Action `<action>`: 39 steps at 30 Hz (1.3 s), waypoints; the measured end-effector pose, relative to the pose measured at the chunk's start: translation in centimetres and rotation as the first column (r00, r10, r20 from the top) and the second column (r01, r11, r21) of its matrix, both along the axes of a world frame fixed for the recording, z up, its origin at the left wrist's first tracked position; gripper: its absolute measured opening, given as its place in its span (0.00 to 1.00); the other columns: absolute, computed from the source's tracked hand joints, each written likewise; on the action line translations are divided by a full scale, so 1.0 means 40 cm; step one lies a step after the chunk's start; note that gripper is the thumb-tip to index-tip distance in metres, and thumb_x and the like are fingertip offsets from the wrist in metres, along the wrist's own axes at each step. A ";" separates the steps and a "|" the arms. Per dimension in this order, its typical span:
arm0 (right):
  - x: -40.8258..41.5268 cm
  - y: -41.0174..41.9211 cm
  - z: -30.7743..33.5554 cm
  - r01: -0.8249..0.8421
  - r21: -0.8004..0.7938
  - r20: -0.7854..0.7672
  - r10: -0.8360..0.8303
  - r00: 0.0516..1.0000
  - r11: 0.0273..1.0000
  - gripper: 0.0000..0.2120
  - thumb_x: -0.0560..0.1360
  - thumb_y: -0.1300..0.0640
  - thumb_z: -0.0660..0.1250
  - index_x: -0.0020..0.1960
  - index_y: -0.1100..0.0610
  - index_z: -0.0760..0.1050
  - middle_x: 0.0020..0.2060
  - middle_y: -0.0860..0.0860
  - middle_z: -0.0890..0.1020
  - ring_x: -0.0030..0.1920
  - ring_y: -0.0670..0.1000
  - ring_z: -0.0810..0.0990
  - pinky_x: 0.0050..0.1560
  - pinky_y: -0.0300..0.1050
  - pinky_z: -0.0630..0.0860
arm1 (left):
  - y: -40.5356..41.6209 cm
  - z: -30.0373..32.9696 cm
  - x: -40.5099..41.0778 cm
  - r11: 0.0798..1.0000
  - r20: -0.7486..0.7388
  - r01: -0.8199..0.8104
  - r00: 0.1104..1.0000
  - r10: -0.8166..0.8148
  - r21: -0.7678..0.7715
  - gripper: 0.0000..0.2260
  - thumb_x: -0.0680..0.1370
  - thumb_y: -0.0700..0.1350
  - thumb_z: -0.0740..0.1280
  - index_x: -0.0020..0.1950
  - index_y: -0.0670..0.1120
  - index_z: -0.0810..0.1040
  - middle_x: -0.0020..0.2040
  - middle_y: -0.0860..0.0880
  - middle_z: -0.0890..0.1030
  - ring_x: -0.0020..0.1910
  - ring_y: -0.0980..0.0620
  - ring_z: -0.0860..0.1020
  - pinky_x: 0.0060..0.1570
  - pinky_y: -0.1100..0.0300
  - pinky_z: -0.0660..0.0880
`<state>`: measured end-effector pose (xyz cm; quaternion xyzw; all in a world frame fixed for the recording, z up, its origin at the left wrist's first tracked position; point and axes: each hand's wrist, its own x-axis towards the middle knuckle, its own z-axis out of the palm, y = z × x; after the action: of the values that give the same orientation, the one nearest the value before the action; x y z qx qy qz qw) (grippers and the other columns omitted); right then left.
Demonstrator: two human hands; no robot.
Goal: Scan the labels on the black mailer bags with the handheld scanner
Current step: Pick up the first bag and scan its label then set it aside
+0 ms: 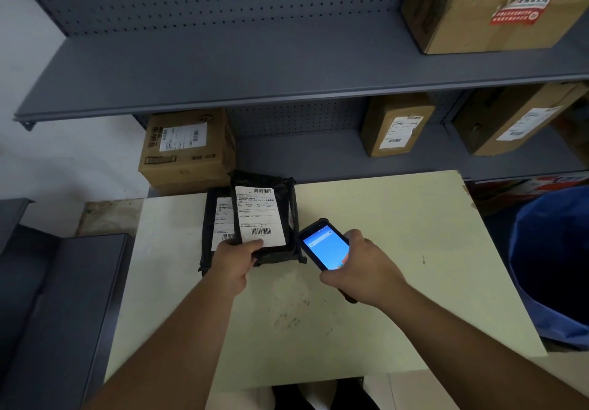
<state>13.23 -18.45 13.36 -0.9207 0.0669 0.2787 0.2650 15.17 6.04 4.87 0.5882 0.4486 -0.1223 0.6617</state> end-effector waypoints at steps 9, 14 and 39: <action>0.005 -0.028 0.072 -0.038 0.007 -0.046 0.039 0.998 0.999 0.27 0.69 0.44 0.78 0.61 0.52 0.70 0.49 0.49 0.80 0.50 0.53 0.83 0.45 0.49 0.80 | -0.048 0.047 -0.019 0.999 0.075 -0.025 0.997 0.028 -0.047 0.25 0.77 0.30 0.72 0.73 0.41 0.72 0.66 0.43 0.82 0.61 0.45 0.80 0.58 0.55 0.77; -0.001 -0.027 0.110 -0.036 0.034 -0.094 0.039 0.995 0.999 0.27 0.69 0.44 0.78 0.60 0.52 0.71 0.48 0.48 0.79 0.49 0.52 0.84 0.43 0.49 0.80 | -0.074 0.066 -0.029 0.997 0.126 -0.025 0.991 0.034 -0.073 0.24 0.78 0.29 0.70 0.72 0.43 0.71 0.61 0.46 0.81 0.59 0.46 0.80 0.57 0.56 0.76; -0.056 -0.008 0.175 0.004 0.151 -0.204 0.027 0.979 0.989 0.27 0.65 0.42 0.81 0.56 0.52 0.76 0.52 0.53 0.84 0.48 0.53 0.84 0.43 0.47 0.76 | -0.110 0.080 -0.062 0.996 0.222 -0.043 0.973 0.058 -0.073 0.26 0.77 0.28 0.70 0.72 0.45 0.72 0.61 0.48 0.84 0.62 0.47 0.81 0.63 0.52 0.76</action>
<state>10.98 -18.77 20.37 -0.8647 0.0672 0.3782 0.3237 12.67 1.63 8.08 0.5638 0.3817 -0.0537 0.7305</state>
